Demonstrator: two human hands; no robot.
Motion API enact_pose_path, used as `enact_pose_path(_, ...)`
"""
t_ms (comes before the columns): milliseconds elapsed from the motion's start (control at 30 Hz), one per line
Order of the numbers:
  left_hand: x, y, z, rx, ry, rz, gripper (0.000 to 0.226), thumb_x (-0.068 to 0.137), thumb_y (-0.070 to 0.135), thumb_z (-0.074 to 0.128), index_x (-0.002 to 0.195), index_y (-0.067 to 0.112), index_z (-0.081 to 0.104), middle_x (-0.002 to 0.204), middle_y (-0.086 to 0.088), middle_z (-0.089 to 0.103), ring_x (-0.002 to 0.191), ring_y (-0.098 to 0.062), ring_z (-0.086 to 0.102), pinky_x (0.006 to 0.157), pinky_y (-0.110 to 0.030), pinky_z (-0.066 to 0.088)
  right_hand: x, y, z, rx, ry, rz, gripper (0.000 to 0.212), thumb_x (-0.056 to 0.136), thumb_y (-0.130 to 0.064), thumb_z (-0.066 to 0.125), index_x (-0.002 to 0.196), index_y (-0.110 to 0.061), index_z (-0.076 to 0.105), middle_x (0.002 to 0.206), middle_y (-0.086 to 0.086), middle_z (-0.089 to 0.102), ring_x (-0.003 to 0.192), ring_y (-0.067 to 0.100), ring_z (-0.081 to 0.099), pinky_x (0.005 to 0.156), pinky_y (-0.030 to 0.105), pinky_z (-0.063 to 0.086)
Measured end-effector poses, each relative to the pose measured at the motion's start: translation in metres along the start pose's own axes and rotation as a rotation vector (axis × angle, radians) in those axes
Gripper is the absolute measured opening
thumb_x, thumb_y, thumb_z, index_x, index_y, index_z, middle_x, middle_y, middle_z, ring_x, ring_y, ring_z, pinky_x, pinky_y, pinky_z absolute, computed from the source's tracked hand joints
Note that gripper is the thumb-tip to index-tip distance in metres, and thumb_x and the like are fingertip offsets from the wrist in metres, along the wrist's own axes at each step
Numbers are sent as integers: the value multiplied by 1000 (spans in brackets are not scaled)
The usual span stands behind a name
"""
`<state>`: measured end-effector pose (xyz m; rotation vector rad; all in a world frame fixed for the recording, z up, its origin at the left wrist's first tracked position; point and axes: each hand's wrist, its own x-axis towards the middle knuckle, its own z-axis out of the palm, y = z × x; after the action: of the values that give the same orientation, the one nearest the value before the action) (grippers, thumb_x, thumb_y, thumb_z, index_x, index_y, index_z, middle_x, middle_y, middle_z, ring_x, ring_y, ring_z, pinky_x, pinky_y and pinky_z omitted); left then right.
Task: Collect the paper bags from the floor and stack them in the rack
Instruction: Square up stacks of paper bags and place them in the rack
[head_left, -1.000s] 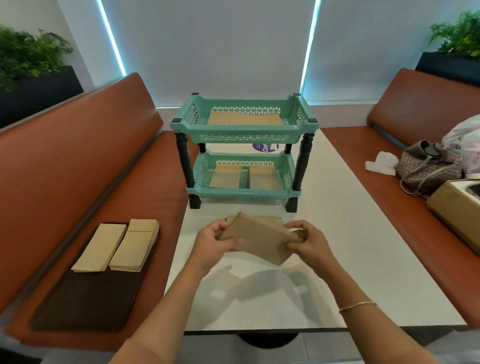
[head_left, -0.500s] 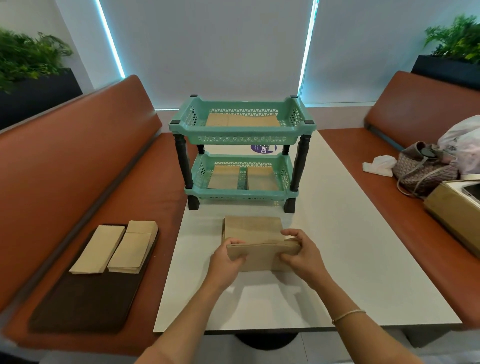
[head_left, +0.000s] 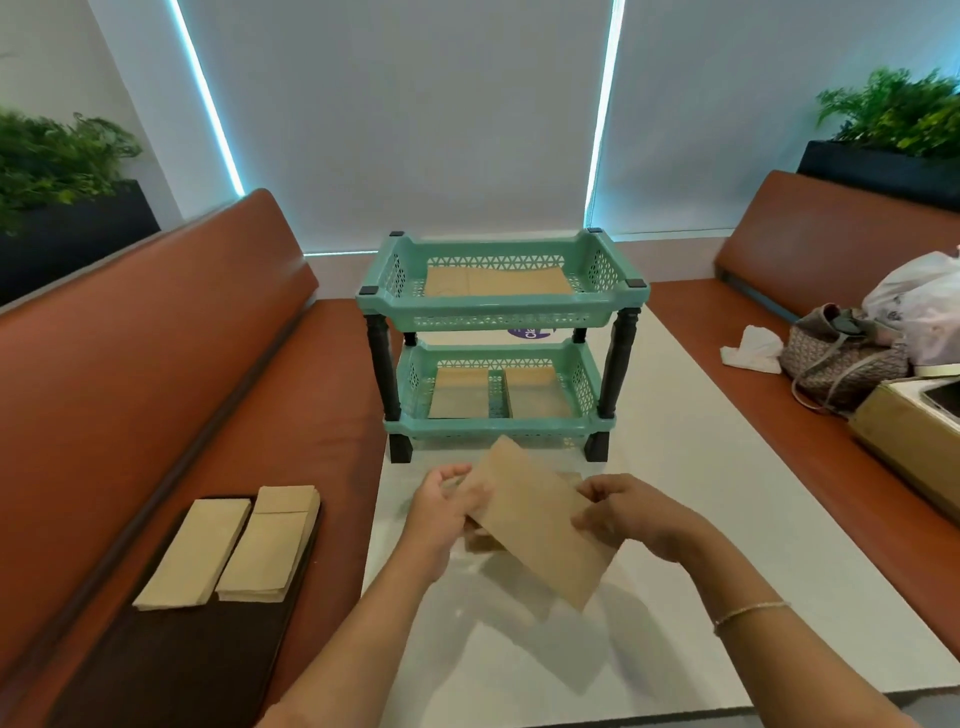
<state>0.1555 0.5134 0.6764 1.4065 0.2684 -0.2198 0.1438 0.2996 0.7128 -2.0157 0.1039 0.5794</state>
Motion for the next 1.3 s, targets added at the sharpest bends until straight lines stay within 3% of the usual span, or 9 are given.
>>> enact_pose_path(133, 18, 21, 13, -27, -117, -153, 54, 85, 4, 65, 131, 3, 38, 111, -14, 63, 87, -23, 65, 68, -34, 56, 21, -20, 14, 498, 115, 53, 13, 90, 0, 53, 98, -8, 60, 93, 10, 65, 84, 22, 61, 74, 32, 51)
enact_pose_path(233, 35, 31, 30, 277, -127, -101, 35, 84, 6, 66, 117, 6, 55, 110, -10, 67, 95, -23, 65, 84, -37, 55, 51, -39, 19, 600, 287, 100, 14, 91, 1, 52, 102, -4, 59, 88, 9, 64, 78, 22, 61, 65, 32, 51)
enact_pose_path(400, 89, 64, 60, 742, 54, -8, 15, 86, 20, 63, 96, 8, 63, 96, -6, 64, 87, -21, 59, 68, -27, 44, 104, -66, 0, 327, 528, 130, 9, 87, -4, 55, 92, 2, 59, 87, 13, 59, 82, 28, 57, 65, 34, 51)
enact_pose_path(633, 151, 82, 96, 821, 180, -60, 32, 89, 18, 59, 116, 0, 60, 122, -15, 61, 112, -28, 58, 86, -26, 47, 162, -85, -37, -206, 517, 151, 24, 91, -19, 52, 96, 2, 63, 117, 18, 62, 111, 30, 58, 92, 32, 46)
enact_pose_path(800, 164, 72, 107, 853, 228, -69, 32, 88, 19, 61, 113, 0, 61, 122, -16, 60, 114, -29, 57, 95, -28, 48, 183, -77, -35, -175, 488, 120, 36, 97, -40, 43, 121, -23, 63, 117, 6, 63, 114, 25, 57, 95, 30, 45)
enact_pose_path(900, 167, 66, 111, 850, 232, -80, 34, 88, 17, 61, 117, 0, 57, 124, -16, 58, 115, -29, 55, 94, -28, 46, 192, -71, -34, -206, 448, 179, 33, 98, -29, 42, 123, -21, 61, 122, 9, 61, 117, 27, 55, 97, 31, 44)
enact_pose_path(967, 168, 61, 111, 875, 232, -99, 34, 89, 16, 60, 119, 1, 55, 125, -16, 56, 116, -27, 54, 91, -27, 46, 191, -70, -32, -178, 388, 207, 31, 96, -24, 45, 119, -13, 63, 119, 10, 62, 115, 27, 57, 95, 29, 45)
enact_pose_path(1100, 172, 55, 110, 917, 222, -121, 32, 88, 18, 61, 114, 0, 58, 122, -15, 58, 112, -25, 57, 88, -24, 47, 196, -65, -32, -408, 396, 228, 24, 90, -21, 52, 70, -8, 53, 96, 10, 63, 104, 23, 63, 81, 24, 48)
enact_pose_path(1300, 177, 54, 107, 915, 193, -157, 28, 89, 19, 62, 111, 1, 61, 116, -13, 63, 103, -22, 61, 75, -19, 46, 202, -64, -32, -429, 428, 262, 20, 89, -17, 53, 94, -3, 67, 102, 11, 67, 101, 21, 64, 78, 22, 47)
